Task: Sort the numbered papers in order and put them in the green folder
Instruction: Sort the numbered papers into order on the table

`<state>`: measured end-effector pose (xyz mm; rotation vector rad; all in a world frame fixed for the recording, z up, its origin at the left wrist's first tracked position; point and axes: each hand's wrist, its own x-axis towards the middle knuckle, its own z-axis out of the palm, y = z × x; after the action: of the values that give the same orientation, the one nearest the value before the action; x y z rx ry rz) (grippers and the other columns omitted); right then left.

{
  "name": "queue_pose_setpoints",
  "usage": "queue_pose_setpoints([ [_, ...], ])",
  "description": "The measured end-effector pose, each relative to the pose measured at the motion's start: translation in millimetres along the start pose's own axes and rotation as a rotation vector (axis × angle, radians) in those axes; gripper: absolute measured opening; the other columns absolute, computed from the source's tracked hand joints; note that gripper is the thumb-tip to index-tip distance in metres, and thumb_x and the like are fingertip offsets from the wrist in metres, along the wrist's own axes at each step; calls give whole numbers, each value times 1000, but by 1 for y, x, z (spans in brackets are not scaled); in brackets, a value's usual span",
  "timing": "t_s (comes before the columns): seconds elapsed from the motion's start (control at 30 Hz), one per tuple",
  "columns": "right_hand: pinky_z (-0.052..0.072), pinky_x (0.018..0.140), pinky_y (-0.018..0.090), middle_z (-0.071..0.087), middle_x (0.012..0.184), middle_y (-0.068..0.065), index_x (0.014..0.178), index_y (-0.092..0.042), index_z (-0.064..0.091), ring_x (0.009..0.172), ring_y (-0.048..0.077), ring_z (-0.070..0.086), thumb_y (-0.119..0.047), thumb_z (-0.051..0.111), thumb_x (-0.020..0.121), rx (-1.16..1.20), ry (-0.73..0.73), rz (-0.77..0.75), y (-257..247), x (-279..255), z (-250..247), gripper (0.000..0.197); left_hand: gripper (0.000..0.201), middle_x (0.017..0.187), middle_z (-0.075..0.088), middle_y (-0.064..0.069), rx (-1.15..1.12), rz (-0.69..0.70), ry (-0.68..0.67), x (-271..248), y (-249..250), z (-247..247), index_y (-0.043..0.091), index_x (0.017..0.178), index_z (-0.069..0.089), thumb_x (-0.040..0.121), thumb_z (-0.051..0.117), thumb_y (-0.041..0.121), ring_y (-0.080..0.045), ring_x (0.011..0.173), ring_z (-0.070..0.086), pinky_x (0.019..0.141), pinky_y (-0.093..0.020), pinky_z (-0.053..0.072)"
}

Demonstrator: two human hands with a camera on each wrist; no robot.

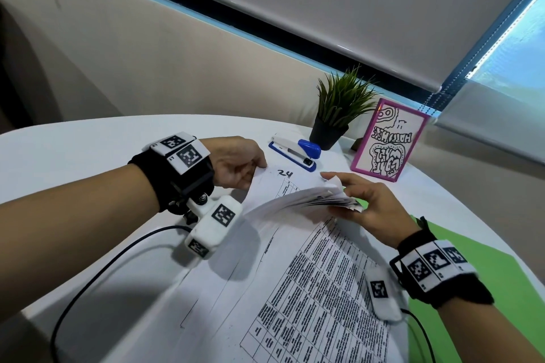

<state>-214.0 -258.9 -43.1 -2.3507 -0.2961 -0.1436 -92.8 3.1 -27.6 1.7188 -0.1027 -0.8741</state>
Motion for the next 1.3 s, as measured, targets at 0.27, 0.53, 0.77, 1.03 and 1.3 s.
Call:
queue_pose_setpoints([
  [0.27,48,92,20,72,114,-13,86,-10,77,105,4,66,-6,79,77,-11,18,31,-5,1,2,10,32,73,57,-15,305,95,-28,-6,-7,6,8,75,58,56,83,9,-24,69,51,66,-37,41],
  [0.53,50,85,15,65,108,3,129,-23,54,89,9,66,2,79,74,96,20,73,-14,1,2,65,20,73,66,0,379,312,-146,-12,-11,12,13,76,67,84,73,30,-16,68,60,65,-25,48],
  [0.77,39,88,25,60,118,-20,91,-20,77,108,19,49,-35,76,74,-281,-23,-40,-7,0,-1,22,70,98,76,0,339,294,-225,-22,13,2,9,99,75,90,38,67,-19,89,72,86,-34,54],
  [1.03,44,63,15,73,73,-5,74,-13,70,65,5,62,5,76,77,21,-57,36,-11,-12,0,19,30,101,69,1,936,373,194,8,-7,-14,14,111,70,83,72,24,-18,98,62,84,-27,49],
  [1.3,50,72,26,73,80,6,86,-5,71,74,18,65,-1,74,82,-31,-41,58,-12,-8,0,6,10,69,73,0,905,552,287,7,-3,-16,13,78,71,72,79,14,-9,65,64,60,-21,45],
])
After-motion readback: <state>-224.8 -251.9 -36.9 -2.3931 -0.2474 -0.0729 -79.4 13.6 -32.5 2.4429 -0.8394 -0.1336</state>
